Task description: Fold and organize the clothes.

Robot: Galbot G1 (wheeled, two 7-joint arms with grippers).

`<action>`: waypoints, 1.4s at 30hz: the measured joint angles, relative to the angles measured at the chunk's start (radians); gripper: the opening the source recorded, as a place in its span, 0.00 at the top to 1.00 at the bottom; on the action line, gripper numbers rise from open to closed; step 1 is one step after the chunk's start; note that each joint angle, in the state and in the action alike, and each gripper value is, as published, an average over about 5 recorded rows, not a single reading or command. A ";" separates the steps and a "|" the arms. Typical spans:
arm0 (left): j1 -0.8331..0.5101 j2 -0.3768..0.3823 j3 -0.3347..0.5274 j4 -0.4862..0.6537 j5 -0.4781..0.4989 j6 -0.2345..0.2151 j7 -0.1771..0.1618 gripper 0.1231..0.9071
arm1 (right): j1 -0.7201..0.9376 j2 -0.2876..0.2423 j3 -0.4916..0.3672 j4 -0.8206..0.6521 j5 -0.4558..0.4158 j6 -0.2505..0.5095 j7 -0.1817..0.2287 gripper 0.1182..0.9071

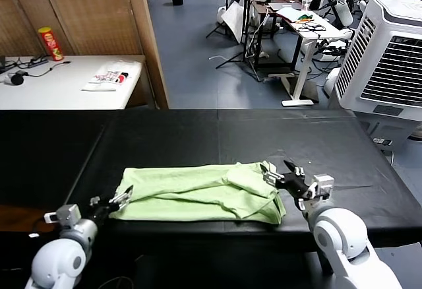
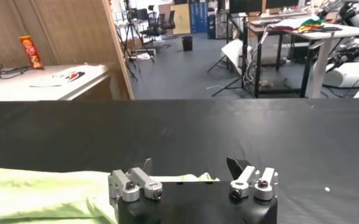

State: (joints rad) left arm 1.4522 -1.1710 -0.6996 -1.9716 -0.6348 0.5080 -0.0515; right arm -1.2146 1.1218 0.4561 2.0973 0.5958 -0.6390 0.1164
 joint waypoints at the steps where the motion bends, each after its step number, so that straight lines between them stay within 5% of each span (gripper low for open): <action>1: 0.002 -0.005 0.002 0.002 0.010 -0.004 0.002 0.24 | 0.000 0.000 0.001 0.001 0.000 0.000 -0.001 0.14; 6: 0.013 -0.026 0.008 0.015 0.033 -0.019 0.010 0.43 | 0.001 -0.002 0.003 0.002 0.000 0.002 -0.003 0.14; 13: 0.011 -0.054 0.013 0.019 0.034 -0.020 0.003 0.88 | 0.007 0.002 0.000 0.002 -0.003 0.004 -0.005 0.14; 16: 0.001 -0.059 0.016 0.021 0.037 -0.012 -0.004 0.96 | 0.008 0.006 0.000 0.002 -0.005 0.005 -0.005 0.14; 24: -0.029 -0.017 0.007 0.037 0.190 -0.046 0.007 0.96 | -0.007 0.015 0.023 0.013 -0.007 0.005 -0.002 0.14; 34: -0.033 0.213 -0.094 0.155 0.377 -0.153 0.022 0.96 | -0.029 0.031 0.047 0.018 -0.012 0.013 0.001 0.14; 42: -0.006 0.258 -0.115 0.112 0.328 -0.097 -0.021 0.96 | -0.046 0.057 0.040 0.020 -0.043 0.018 0.003 0.14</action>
State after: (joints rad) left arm 1.4457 -0.9135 -0.8144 -1.8594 -0.3069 0.4108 -0.0722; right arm -1.2602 1.1785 0.4960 2.1172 0.5524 -0.6214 0.1190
